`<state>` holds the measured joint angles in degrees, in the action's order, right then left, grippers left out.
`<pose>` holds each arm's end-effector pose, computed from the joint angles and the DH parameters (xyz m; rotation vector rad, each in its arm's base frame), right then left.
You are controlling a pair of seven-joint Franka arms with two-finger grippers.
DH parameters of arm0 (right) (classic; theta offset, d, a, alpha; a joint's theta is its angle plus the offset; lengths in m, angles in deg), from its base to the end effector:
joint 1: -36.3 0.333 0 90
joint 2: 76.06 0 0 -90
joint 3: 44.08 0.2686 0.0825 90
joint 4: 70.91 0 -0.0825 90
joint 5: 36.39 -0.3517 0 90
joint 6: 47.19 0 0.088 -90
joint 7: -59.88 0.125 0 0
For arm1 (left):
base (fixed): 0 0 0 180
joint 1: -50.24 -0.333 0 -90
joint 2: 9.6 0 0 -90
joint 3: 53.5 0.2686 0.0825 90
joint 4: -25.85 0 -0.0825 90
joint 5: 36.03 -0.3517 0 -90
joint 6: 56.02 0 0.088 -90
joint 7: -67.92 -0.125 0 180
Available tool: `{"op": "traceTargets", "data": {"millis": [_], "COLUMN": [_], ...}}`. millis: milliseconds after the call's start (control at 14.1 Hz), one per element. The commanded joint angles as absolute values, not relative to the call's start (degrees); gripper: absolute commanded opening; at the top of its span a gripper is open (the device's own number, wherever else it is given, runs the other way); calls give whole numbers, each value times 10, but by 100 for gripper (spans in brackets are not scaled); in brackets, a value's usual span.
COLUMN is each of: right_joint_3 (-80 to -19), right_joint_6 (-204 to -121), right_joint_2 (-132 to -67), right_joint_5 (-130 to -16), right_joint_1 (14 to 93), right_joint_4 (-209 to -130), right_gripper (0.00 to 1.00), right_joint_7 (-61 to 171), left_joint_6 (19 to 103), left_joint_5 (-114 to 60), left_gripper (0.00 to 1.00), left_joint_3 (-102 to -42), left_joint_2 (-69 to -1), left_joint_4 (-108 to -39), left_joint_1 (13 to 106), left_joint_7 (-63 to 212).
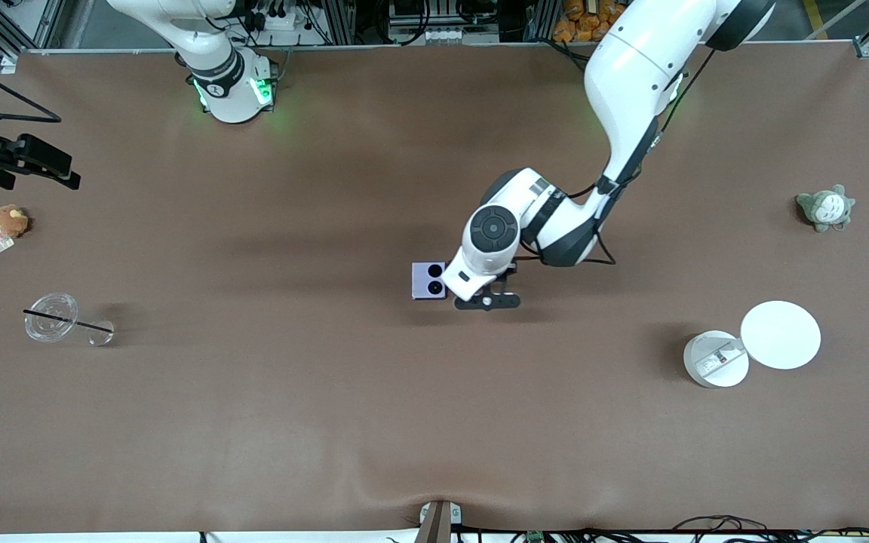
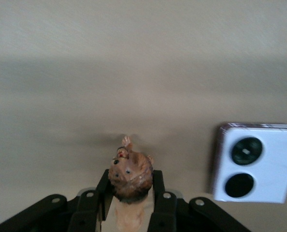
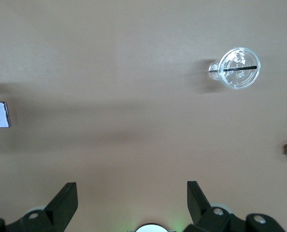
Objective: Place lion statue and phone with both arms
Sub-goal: 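Carry the lion statue with the left gripper toward the white cup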
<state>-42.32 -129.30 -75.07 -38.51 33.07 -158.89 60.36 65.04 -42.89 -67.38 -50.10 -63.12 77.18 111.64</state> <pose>0.5017 -0.0077 0.5719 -3.1014 0.0474 0.1317 0.4925 -0.3966 0.1973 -3.0960 -0.0441 0.2069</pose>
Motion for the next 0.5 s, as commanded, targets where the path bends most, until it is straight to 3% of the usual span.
{"op": "traceTargets", "data": {"millis": [0,426], "right_joint_3": [-413,-412], "right_joint_6": [-1287,-1292], "right_joint_2": [-754,-757], "right_joint_5": [-383,-382], "right_joint_1": [317,325], "right_joint_4": [-1581,-1580], "right_gripper": [100,100], "right_joint_7": [605,604], "left_joint_6": [583,545], "left_joint_5": [-446,-466], "left_gripper": [0,0], "left_joint_3": [-675,-674], "left_joint_2": [-442,-427], "left_joint_4": [-634,-636], "left_joint_1": [711,583], "left_joint_7": [1069,922]}}
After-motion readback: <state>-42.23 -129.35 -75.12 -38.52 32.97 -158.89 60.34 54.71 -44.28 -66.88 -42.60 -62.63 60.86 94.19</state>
